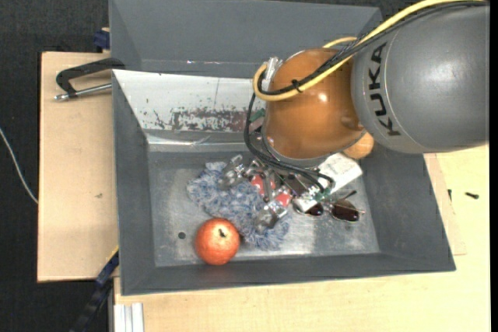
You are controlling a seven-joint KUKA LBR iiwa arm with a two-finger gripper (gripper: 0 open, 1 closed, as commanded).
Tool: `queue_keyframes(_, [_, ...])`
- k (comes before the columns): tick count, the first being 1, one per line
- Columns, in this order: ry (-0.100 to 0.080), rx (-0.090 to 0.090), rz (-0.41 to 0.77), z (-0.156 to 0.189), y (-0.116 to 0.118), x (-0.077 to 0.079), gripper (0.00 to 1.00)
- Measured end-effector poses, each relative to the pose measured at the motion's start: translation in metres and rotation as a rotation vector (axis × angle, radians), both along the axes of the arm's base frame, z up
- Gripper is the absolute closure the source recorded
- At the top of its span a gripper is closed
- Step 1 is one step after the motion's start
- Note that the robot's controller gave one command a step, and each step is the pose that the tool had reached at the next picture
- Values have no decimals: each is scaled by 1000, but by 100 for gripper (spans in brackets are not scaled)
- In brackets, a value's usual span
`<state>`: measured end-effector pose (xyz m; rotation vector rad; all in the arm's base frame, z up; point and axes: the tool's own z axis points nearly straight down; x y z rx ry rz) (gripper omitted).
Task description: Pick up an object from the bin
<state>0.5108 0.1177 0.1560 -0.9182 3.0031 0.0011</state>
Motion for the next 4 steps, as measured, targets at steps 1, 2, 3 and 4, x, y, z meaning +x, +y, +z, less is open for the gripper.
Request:
queue_keyframes(1, [-3,3,97,-83,52,2,100])
queue_keyframes(2, [-3,3,97,-83,52,2,100])
queue_keyframes(3, [4,0,94,-42,52,-1,100])
queue_keyframes(4, [-11,4,82,-27,53,4,100])
